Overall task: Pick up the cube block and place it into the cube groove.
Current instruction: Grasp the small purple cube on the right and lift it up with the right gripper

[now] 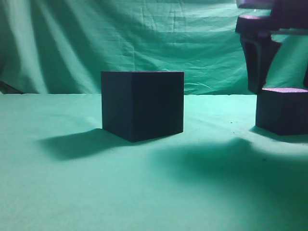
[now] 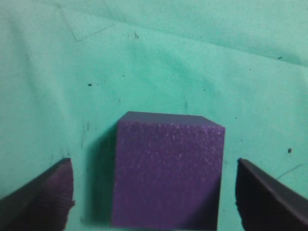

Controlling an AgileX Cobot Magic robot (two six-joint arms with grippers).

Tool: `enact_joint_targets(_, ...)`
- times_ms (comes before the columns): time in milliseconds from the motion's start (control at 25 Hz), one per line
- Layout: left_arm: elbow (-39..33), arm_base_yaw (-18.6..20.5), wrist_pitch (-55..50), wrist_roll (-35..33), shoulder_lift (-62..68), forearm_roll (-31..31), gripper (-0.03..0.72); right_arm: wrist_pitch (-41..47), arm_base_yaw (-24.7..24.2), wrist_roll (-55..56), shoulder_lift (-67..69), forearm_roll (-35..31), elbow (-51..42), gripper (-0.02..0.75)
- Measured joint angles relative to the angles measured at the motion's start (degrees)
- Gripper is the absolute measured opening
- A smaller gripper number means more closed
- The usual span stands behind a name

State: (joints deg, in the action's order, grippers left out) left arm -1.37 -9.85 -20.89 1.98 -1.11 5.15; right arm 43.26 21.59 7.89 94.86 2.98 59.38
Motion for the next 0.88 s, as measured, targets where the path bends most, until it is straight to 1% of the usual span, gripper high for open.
enact_joint_targets(40, 0.00, 0.00, 0.00, 0.00, 0.00, 0.00, 0.000, -0.41, 0.00, 0.12, 0.69, 0.30, 0.00, 0.601)
enact_joint_targets(80, 0.00, 0.00, 0.00, 0.00, 0.00, 0.00, 0.000, -0.68, 0.00, 0.23, 1.50, 0.50, 0.00, 0.589)
enact_joint_targets(120, 0.00, 0.00, 0.00, 0.00, 0.00, 0.00, 0.000, -0.92, 0.00, 0.22, 2.27, 0.73, 0.00, 0.595)
enact_joint_targets(280, 0.00, 0.00, 0.00, 0.00, 0.00, 0.00, 0.000, -1.44, 0.00, 0.46, 3.98, 0.95, 0.10, 0.431)
enact_joint_targets(320, 0.00, 0.00, 0.00, 0.00, 0.00, 0.00, 0.000, -1.44, 0.00, 0.46, 3.98, 0.95, 0.26, 0.417)
enact_joint_targets(360, 0.00, 0.00, 0.00, 0.00, 0.00, 0.00, 0.000, -1.17, 0.00, 0.58, 4.01, 0.95, 0.54, 0.430)
enact_joint_targets(440, 0.00, 0.00, 0.00, 0.00, 0.00, 0.00, 0.000, 0.27, 0.00, 0.58, 4.12, 0.95, 1.65, 0.430)
enact_joint_targets(640, 0.00, 0.00, 0.00, 0.00, 0.00, 0.00, 0.000, 7.04, 1.06, -0.76, 3.50, 0.95, 8.63, 0.430)
enact_joint_targets(760, 0.00, 0.00, 0.00, 0.00, 0.00, 0.00, 0.000, 11.64, 4.24, -2.19, 2.38, 0.35, 14.97, 0.430)
enact_joint_targets(880, 0.00, 0.00, 0.00, 0.00, 0.00, 0.00, 0.000, 17.09, 9.58, -3.52, 2.34, -1.79, 21.55, 0.430)
